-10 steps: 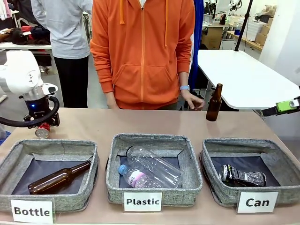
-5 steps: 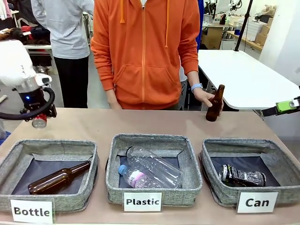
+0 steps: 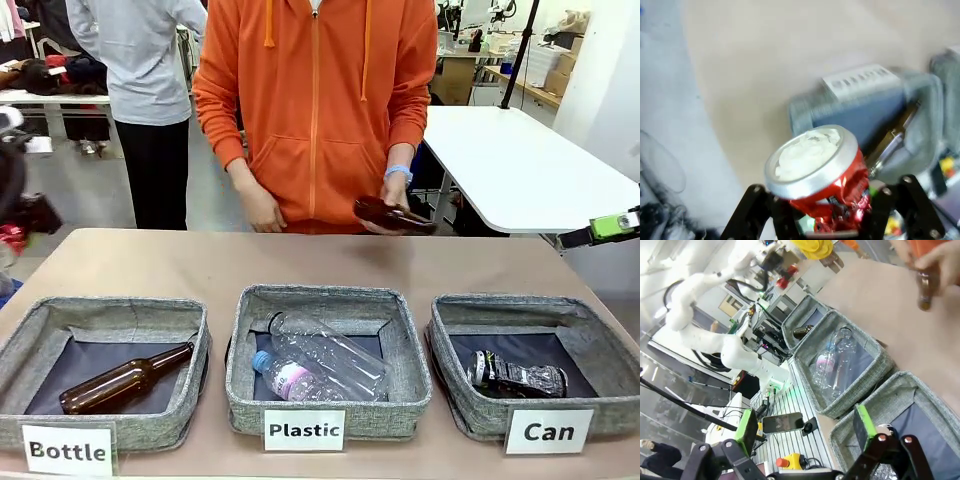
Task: Sort the can waste into the basket.
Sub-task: Pick up the can waste from the table and place it in the right Fabric basket.
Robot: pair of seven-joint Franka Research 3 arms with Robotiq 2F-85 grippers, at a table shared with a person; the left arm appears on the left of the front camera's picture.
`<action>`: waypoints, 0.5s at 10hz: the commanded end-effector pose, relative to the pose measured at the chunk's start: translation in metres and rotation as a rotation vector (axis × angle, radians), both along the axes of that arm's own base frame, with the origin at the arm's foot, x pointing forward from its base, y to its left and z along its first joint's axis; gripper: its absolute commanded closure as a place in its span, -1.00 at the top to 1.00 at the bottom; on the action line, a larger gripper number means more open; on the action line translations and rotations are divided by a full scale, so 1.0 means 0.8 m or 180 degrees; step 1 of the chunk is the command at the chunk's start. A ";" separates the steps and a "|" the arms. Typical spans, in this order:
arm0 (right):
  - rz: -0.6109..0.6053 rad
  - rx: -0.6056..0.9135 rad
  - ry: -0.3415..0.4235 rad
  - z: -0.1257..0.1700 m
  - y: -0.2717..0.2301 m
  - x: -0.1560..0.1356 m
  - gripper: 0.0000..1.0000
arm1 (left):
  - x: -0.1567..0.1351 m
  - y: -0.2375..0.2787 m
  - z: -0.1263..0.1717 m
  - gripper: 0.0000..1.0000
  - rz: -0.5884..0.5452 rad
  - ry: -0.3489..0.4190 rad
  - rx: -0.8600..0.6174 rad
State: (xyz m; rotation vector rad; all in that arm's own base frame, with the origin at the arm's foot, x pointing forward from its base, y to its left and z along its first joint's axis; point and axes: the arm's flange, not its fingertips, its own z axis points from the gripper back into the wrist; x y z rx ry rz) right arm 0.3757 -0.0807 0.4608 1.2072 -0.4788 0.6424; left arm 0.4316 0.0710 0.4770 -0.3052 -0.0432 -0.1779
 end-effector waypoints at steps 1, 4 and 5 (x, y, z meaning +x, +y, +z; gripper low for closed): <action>0.0008 -0.0015 -0.0057 -0.001 0.000 -0.002 1.00 | -0.078 0.028 -0.015 -1.00 -0.0411 -0.0052 -0.0121; 0.0008 -0.0015 -0.0057 -0.001 0.000 -0.002 1.00 | -0.090 0.024 -0.012 -1.00 -0.0358 -0.0076 -0.0192; 0.0008 -0.0015 -0.0057 -0.001 0.000 -0.002 1.00 | -0.090 0.024 -0.012 -1.00 -0.0358 -0.0076 -0.0192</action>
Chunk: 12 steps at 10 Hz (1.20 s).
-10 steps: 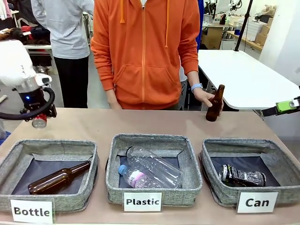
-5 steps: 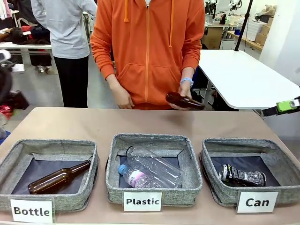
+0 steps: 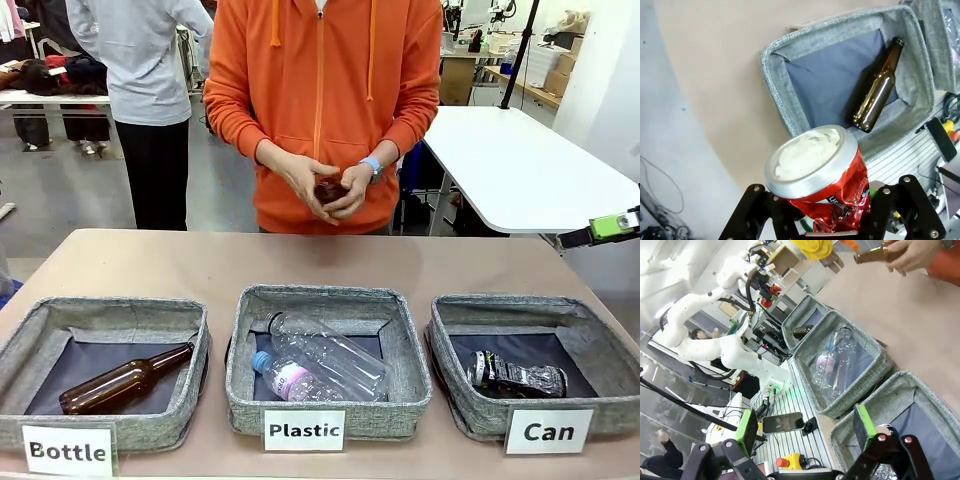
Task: Sort the can waste into the basket.
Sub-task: Pick up the can waste from the table and place it in the right Fabric basket.
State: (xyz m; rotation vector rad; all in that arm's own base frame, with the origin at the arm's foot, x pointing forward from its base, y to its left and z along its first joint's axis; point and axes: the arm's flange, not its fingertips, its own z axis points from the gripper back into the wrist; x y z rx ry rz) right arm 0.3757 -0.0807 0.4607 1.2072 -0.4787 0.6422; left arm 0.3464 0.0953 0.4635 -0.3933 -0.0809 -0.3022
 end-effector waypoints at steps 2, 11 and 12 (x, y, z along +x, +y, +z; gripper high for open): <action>0.0009 -0.0015 -0.0057 -0.001 0.000 -0.002 1.00 | 0.016 -0.007 0.005 -1.00 0.0020 0.0072 0.0097; 0.0009 -0.0015 -0.0057 -0.001 0.000 -0.002 1.00 | -0.050 0.074 0.096 -0.96 -0.0456 -0.0950 0.0529; 0.0009 -0.0015 -0.0057 -0.001 0.000 -0.002 1.00 | -0.086 0.140 0.089 -0.96 -0.0034 -0.1028 0.0324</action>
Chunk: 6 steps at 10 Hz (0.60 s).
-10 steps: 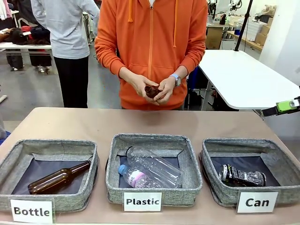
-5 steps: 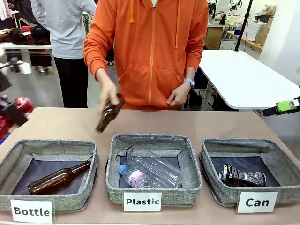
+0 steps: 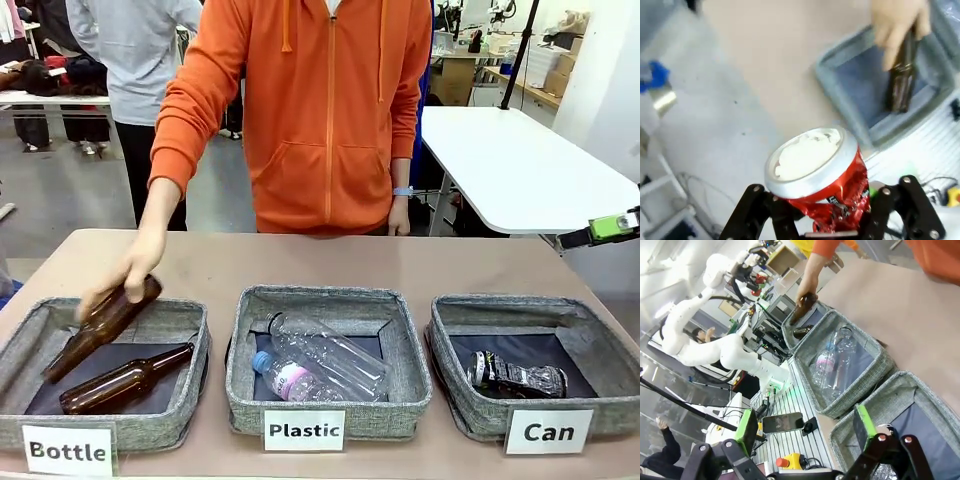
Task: Sort the can waste into the basket.
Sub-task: Pick up the can waste from the table and place it in the right Fabric basket.
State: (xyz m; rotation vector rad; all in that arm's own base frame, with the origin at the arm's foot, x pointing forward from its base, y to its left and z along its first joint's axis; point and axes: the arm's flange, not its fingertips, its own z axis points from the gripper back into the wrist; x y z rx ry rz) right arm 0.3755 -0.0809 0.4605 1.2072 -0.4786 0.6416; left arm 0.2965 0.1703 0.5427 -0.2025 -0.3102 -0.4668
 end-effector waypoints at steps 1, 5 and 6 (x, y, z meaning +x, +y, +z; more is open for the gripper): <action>0.0010 -0.0015 -0.0059 0.000 0.001 -0.002 1.00 | -0.048 0.091 -0.018 -0.96 0.0437 -0.0249 -0.0552; 0.0010 -0.0015 -0.0059 0.000 0.001 -0.002 1.00 | -0.048 0.125 -0.045 -0.96 0.0482 -0.0289 -0.1220; 0.0010 -0.0015 -0.0059 0.000 0.001 -0.002 1.00 | -0.043 0.120 -0.046 -0.96 0.0494 -0.0277 -0.1242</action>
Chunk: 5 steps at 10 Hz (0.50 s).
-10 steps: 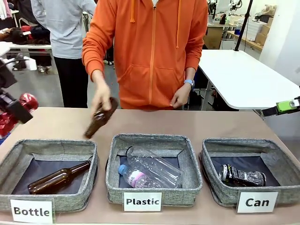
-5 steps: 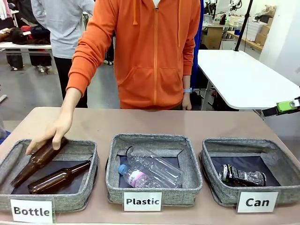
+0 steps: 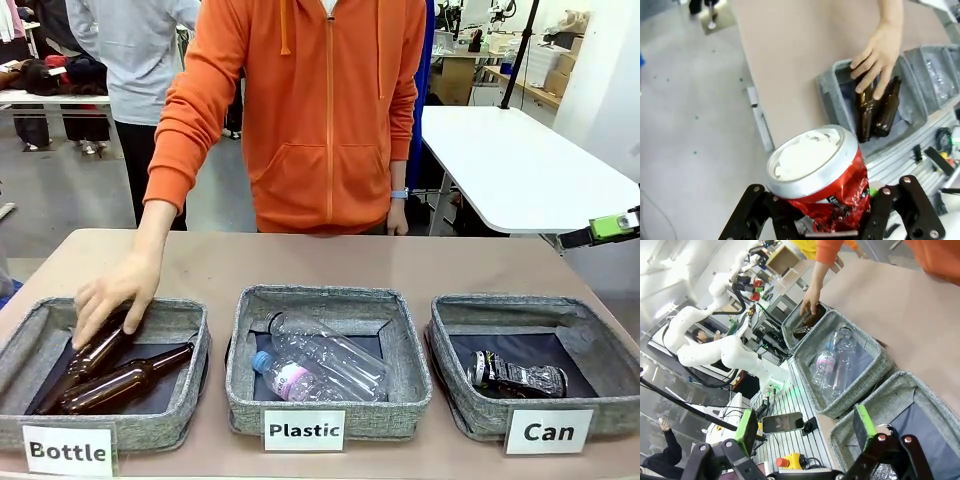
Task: Sort the can waste into the basket.
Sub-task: Pick up the can waste from the table and place it in the right Fabric basket.
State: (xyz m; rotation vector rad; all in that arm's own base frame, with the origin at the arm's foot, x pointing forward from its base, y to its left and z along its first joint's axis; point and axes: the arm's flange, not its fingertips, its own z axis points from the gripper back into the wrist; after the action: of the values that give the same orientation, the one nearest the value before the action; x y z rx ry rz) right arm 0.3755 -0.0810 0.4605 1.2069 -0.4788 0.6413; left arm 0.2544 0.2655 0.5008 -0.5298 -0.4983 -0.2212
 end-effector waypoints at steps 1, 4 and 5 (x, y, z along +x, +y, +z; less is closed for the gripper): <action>0.0011 -0.0014 -0.0059 0.000 0.001 -0.002 1.00 | 0.015 -0.004 0.008 -0.96 -0.0156 -0.0019 0.0013; 0.0011 -0.0014 -0.0059 0.000 0.001 -0.002 1.00 | 0.024 -0.049 0.024 -0.96 -0.0355 -0.0051 0.0091; 0.0011 -0.0014 -0.0059 0.000 0.001 -0.002 1.00 | 0.028 -0.087 0.032 -0.96 -0.0483 -0.0082 0.0169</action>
State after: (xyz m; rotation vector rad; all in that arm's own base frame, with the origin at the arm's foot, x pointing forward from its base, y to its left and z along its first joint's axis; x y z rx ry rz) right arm 0.3756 -0.0809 0.4604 1.2069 -0.4785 0.6415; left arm 0.2808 0.2191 0.5225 -0.5083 -0.4567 -0.3381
